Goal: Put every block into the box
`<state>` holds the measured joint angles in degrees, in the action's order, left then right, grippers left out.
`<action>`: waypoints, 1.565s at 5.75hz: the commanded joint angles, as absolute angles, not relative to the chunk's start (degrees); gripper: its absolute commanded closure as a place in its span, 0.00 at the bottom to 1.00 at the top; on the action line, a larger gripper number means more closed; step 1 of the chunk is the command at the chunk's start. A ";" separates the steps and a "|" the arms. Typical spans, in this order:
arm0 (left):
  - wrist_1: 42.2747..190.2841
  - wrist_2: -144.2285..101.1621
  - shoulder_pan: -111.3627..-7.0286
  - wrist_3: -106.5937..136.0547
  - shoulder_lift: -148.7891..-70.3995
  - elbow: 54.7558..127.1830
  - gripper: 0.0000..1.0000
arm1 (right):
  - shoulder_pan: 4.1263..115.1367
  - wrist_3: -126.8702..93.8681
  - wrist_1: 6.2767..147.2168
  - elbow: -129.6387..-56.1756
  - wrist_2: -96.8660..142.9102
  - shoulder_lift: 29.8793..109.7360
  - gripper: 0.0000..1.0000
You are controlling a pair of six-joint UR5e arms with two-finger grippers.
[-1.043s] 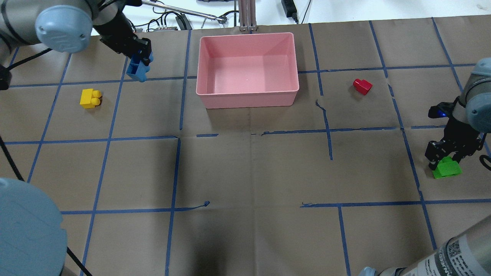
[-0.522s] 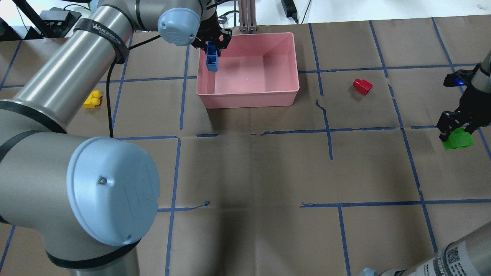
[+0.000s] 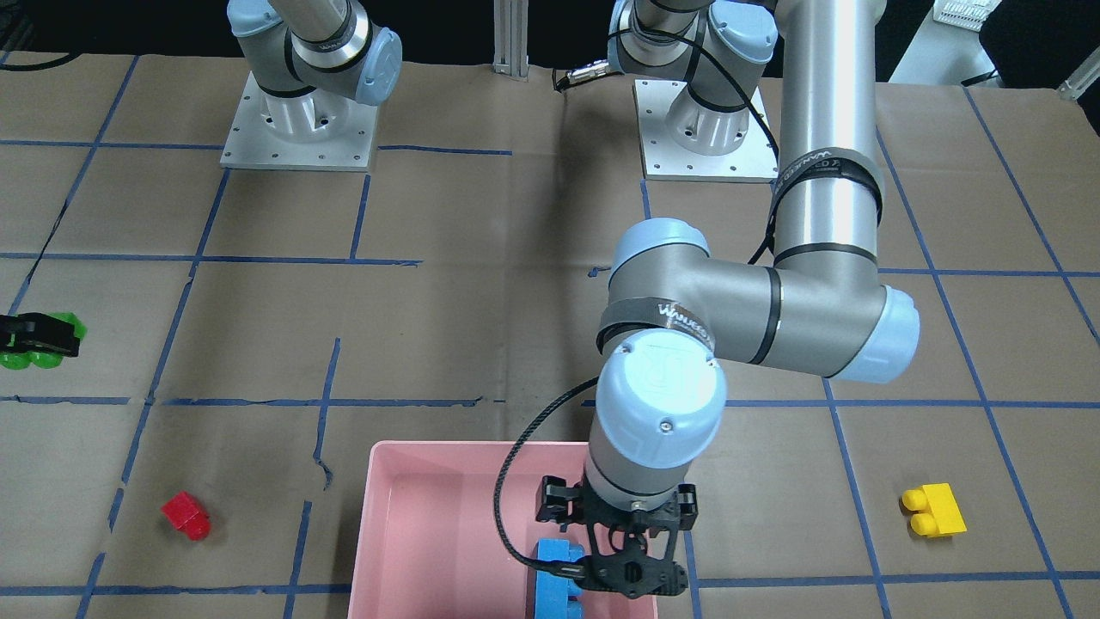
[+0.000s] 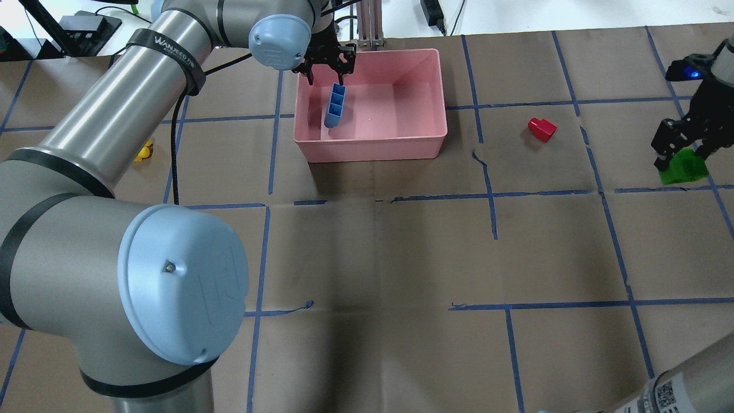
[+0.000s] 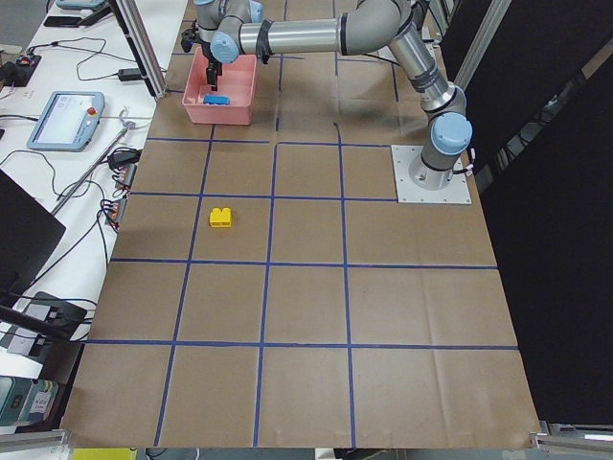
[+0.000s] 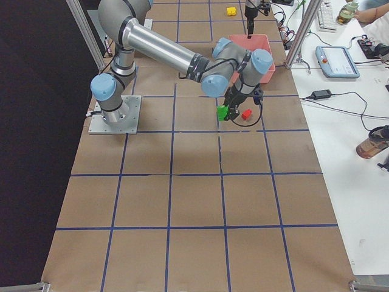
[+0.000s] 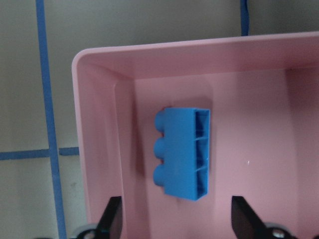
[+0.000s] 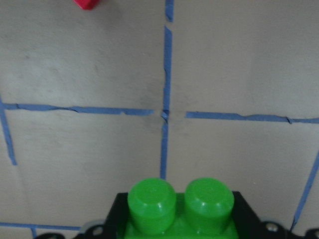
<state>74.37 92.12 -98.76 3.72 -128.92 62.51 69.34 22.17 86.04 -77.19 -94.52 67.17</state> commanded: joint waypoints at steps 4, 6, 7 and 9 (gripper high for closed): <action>73.48 92.37 -71.69 -22.76 -118.21 80.24 0.00 | 98.31 -16.64 85.43 -49.92 -87.54 47.44 0.57; 60.88 92.20 -66.64 -25.47 -126.60 80.25 0.01 | 100.98 -18.28 89.87 -44.12 -84.48 38.52 0.51; 60.30 92.20 -64.62 -25.84 -128.83 79.46 0.01 | 101.07 -18.37 90.26 -44.12 -84.29 38.24 0.01; 57.22 92.37 -64.34 -26.10 -131.39 78.93 0.01 | 100.99 -18.81 88.69 -44.12 -84.46 41.11 0.00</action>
